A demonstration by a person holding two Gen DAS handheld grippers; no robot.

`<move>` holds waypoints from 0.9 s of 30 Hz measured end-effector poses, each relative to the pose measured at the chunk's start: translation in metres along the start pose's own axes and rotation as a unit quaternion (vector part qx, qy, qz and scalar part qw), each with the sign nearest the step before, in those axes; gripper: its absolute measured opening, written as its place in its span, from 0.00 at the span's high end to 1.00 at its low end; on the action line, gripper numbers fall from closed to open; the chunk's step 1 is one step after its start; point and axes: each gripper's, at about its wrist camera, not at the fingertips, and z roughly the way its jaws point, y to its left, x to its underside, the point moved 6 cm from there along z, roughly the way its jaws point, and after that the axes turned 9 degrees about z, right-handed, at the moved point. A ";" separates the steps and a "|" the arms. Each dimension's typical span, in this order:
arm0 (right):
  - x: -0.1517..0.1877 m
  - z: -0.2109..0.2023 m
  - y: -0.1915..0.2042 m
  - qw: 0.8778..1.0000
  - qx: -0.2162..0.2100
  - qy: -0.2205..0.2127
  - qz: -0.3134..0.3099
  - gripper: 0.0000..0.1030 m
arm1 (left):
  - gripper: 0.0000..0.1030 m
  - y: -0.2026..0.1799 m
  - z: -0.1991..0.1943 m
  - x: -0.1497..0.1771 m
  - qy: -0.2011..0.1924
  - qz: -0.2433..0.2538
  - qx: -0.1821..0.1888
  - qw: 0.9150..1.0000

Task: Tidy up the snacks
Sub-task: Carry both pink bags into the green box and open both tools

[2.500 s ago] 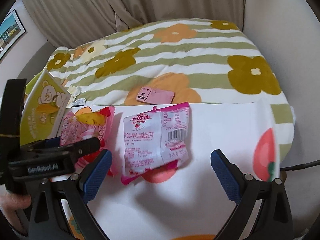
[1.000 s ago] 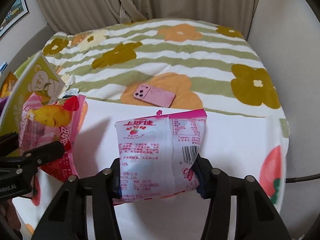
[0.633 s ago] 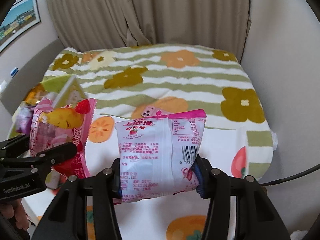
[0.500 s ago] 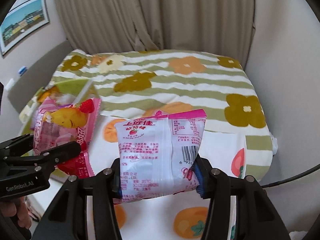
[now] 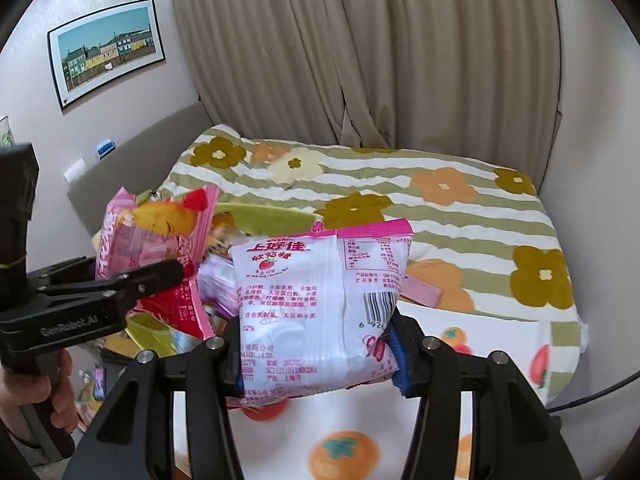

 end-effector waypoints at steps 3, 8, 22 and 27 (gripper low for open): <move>-0.002 0.015 0.027 1.000 -0.003 0.001 0.009 0.53 | 0.39 0.044 0.012 0.008 0.021 0.003 -0.009 1.000; -0.001 0.040 0.064 1.000 0.001 0.008 0.023 0.53 | 0.35 0.087 0.037 0.017 0.049 0.017 -0.006 0.999; 0.013 0.065 0.096 0.998 0.036 0.026 0.054 0.53 | 0.00 0.128 0.051 0.033 0.068 0.034 0.017 0.997; 0.010 0.065 0.099 0.998 0.029 0.030 0.048 0.53 | 0.00 0.132 0.036 0.037 0.055 0.020 0.008 0.998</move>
